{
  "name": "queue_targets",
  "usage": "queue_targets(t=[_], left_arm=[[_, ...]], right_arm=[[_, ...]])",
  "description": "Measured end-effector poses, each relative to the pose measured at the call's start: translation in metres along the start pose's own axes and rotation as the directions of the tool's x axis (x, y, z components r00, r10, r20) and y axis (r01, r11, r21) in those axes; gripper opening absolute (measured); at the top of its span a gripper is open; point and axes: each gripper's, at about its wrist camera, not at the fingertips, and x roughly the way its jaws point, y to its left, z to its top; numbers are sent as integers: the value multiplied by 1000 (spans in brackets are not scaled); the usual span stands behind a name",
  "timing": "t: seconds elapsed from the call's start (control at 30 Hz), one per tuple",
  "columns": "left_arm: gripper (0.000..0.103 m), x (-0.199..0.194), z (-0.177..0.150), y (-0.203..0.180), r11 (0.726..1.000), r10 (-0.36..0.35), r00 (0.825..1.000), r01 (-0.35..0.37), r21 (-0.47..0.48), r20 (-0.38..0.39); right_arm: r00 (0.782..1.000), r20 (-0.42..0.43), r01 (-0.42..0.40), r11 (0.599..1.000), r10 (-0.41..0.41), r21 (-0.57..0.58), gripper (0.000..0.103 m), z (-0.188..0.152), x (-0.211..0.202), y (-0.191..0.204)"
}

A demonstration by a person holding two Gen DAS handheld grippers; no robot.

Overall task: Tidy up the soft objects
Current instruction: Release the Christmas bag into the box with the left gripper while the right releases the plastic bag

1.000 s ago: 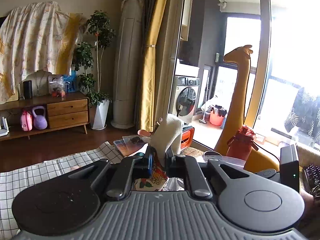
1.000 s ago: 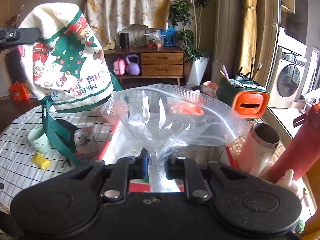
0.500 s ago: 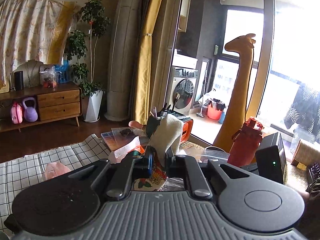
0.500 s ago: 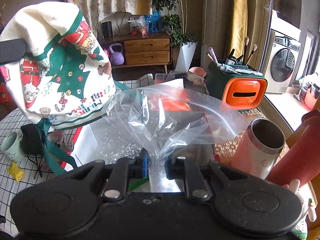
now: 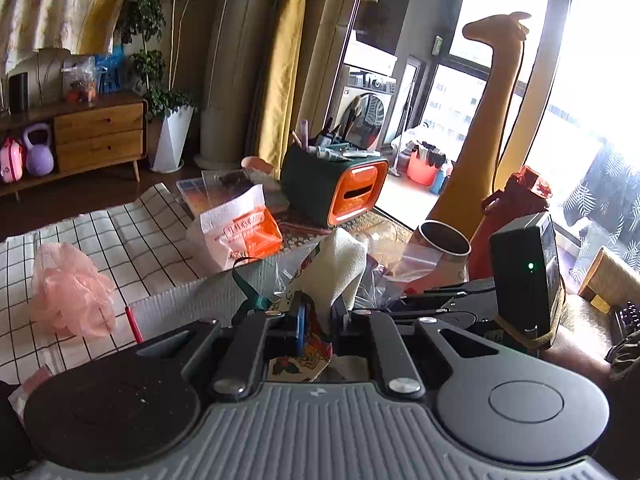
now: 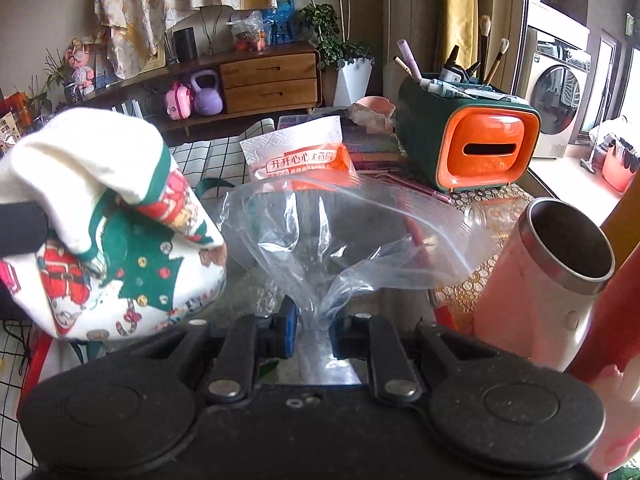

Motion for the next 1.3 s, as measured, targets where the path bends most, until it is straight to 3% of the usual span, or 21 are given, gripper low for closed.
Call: queue_targets(t=[0.43,0.5,0.63,0.67,0.73,1.0,1.17,1.3], left_arm=[[12,37,-24,-21,995,-96,989,97,3,-110],[12,42,-27,-23,995,-103,986,103,-6,-128],[12,58,-33,-28,994,-110,976,105,-33,-186],[12,63,-35,-29,993,-118,972,110,-48,-201],[12,69,-38,-31,993,-119,969,110,-54,-217],[12,73,-43,-35,993,-119,966,109,-55,-231],[29,62,-44,-39,993,-118,964,110,-44,-237],[35,48,-44,-43,994,-109,968,106,-28,-227]], right_arm=[[997,-67,-37,998,34,-44,22,-22,18,-4],[998,-65,-25,997,21,-67,23,-28,14,-6],[998,-56,-48,994,42,-103,46,-38,-4,-9],[998,-49,-44,991,38,-123,48,-42,-10,-9],[999,-44,-31,986,24,-164,49,-47,-21,-7],[999,9,-30,991,31,-131,52,-51,-59,-24],[999,26,-41,994,44,-99,55,-52,-69,-26],[998,35,-42,997,45,-71,60,-52,-79,-27]])
